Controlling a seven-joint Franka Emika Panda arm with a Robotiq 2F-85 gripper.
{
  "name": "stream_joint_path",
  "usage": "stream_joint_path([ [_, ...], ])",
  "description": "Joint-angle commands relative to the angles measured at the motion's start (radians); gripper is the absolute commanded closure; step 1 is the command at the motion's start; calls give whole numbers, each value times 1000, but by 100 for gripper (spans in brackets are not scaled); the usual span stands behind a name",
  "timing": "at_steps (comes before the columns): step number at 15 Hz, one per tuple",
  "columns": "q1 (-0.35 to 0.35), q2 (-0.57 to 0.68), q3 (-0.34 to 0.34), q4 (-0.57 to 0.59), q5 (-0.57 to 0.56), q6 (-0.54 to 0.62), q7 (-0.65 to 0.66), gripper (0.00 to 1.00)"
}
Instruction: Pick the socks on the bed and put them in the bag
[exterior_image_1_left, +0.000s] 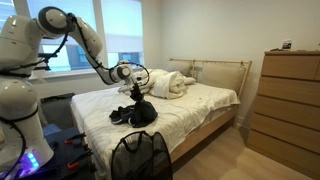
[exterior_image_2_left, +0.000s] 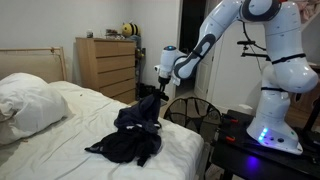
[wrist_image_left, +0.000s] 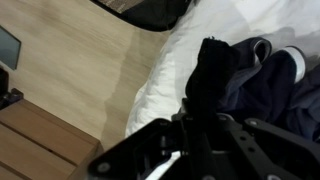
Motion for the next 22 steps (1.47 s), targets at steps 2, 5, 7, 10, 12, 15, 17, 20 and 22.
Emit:
stream_joint_path([
  [2,-125,-211,103,-60,31,-138,9,97],
  [5,-184,-293,161,-68,53,-177,6,97],
  [7,-207,-332,193,-73,61,-179,6,97],
  [10,-217,-357,246,-62,82,-173,-40,97],
  [12,-204,-355,294,-58,190,-194,-172,97],
  [15,-185,-346,361,-53,368,-258,-364,97],
  [17,-179,-338,388,-39,389,-323,-419,62],
  [20,-181,-333,400,-32,375,-375,-431,52],
  [22,-189,-331,395,-32,369,-388,-436,36],
])
